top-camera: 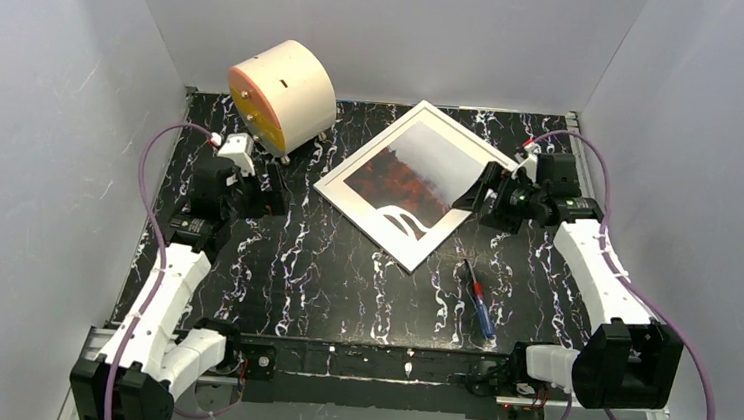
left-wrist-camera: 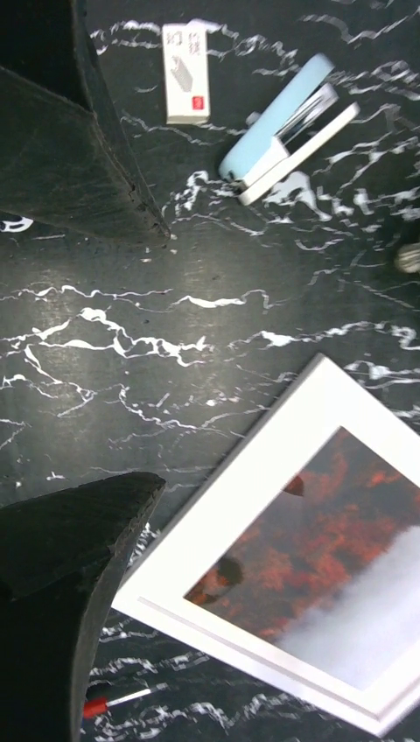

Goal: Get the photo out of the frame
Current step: Move the screwdriver to the center of the board.

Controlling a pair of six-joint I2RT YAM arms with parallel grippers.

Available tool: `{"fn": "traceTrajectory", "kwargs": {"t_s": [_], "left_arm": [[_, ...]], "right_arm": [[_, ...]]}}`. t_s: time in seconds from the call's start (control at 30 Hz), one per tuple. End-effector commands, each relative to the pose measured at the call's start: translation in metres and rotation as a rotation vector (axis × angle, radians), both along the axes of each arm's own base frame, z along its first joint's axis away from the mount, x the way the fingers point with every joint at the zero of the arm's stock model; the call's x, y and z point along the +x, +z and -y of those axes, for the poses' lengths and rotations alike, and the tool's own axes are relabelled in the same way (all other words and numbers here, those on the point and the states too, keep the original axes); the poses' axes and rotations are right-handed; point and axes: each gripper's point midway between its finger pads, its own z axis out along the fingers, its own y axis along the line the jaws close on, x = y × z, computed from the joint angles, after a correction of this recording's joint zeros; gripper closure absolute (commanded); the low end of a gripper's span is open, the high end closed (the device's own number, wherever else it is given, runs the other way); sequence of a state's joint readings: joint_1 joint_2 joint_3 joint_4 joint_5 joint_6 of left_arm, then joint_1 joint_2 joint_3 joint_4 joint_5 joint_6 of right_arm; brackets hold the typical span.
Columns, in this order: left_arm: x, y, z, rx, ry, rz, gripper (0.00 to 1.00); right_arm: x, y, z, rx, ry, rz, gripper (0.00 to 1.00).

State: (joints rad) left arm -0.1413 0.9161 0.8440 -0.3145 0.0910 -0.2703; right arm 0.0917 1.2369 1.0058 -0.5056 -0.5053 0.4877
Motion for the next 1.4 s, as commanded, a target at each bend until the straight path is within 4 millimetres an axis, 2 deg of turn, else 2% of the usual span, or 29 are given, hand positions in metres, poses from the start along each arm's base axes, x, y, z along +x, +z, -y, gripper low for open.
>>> {"fn": "traceTrajectory", "kwargs": {"t_s": [0.0, 0.07, 0.2, 0.3, 0.37, 0.63, 0.87, 1.07, 1.23, 1.37], "left_arm": [[-0.006, -0.042, 0.008, -0.013, -0.039, -0.104, 0.01], [-0.007, -0.05, 0.009, -0.013, -0.047, -0.125, 0.01], [-0.006, -0.048, 0.005, 0.019, -0.05, -0.116, 0.01], [-0.008, -0.045, 0.001, 0.023, -0.024, -0.105, 0.01], [-0.009, -0.044, -0.002, 0.024, -0.003, -0.097, 0.01], [-0.012, -0.042, -0.009, 0.041, 0.031, -0.09, 0.01], [-0.013, -0.045, -0.015, 0.059, 0.063, -0.103, 0.01], [-0.013, -0.048, -0.015, 0.061, 0.062, -0.118, 0.01], [-0.014, -0.047, -0.015, 0.063, 0.061, -0.118, 0.01], [-0.013, -0.049, -0.021, 0.083, 0.09, -0.121, 0.01]], "right_arm": [[-0.032, -0.03, 0.001, -0.13, 0.017, -0.092, 0.0], [-0.044, -0.044, 0.007, -0.188, -0.002, -0.13, 0.0], [-0.074, -0.066, 0.007, -0.213, 0.024, -0.217, 0.0], [-0.093, -0.083, 0.01, -0.245, 0.024, -0.278, 0.04], [-0.099, -0.086, 0.006, -0.251, 0.027, -0.301, 0.07], [-0.105, -0.118, 0.03, -0.437, -0.145, -0.459, 0.11], [-0.103, -0.13, 0.045, -0.484, -0.265, -0.443, 0.12], [-0.107, -0.15, 0.05, -0.53, -0.289, -0.516, 0.21], [-0.108, -0.169, 0.049, -0.556, -0.258, -0.543, 0.23], [-0.108, -0.184, 0.054, -0.61, -0.262, -0.562, 0.32]]}}
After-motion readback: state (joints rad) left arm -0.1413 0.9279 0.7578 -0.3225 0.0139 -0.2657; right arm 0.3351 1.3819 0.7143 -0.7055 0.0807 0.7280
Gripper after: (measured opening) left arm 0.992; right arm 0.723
